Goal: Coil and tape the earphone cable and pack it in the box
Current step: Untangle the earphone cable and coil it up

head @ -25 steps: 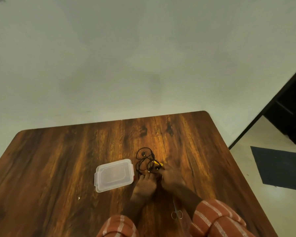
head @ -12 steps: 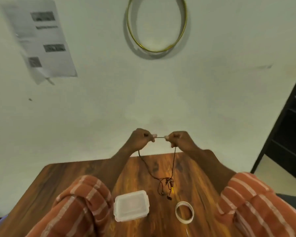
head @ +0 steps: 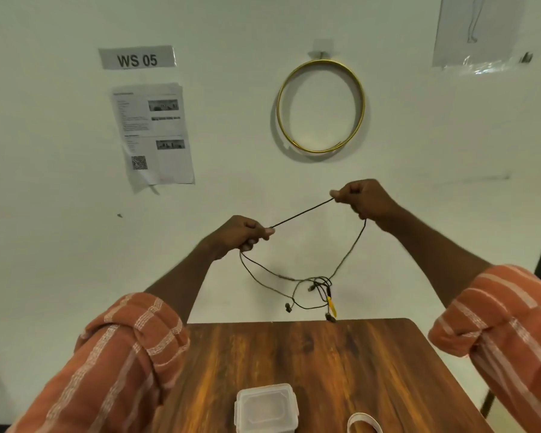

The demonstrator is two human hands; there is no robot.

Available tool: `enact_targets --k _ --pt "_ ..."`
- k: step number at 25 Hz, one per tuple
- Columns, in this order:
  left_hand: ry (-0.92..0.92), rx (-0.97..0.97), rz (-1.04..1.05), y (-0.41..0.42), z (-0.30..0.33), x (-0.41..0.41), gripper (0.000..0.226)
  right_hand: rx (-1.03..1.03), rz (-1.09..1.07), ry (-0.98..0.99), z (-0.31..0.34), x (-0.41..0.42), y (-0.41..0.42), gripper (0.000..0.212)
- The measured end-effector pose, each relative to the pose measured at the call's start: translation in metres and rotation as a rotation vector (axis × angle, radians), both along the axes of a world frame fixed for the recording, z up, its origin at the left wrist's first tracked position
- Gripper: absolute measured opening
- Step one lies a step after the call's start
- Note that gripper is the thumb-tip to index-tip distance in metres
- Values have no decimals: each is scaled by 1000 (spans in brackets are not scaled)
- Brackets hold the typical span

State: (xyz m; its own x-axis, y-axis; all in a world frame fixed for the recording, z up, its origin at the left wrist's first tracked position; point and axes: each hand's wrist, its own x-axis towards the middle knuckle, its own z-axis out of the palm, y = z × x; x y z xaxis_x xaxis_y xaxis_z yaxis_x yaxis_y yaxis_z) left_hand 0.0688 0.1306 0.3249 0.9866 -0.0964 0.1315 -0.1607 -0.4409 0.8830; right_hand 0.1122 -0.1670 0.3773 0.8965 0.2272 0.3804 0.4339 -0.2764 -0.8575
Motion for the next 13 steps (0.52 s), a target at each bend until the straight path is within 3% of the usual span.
enact_targets --k 4,8,11,13 --pt "-60 40 90 40 -22 -2 21 -82 -17 60 -6 10 -24 26" --pt "-177 -251 389 69 -34 -2 16 -654 161 279 -19 11 -50 14" --pt "-251 -243 550 81 -38 1 19 -507 212 438 -34 19 -59 15" --pt "-254 -224 575 84 -38 0 16 -629 208 433 -42 23 -62 18"
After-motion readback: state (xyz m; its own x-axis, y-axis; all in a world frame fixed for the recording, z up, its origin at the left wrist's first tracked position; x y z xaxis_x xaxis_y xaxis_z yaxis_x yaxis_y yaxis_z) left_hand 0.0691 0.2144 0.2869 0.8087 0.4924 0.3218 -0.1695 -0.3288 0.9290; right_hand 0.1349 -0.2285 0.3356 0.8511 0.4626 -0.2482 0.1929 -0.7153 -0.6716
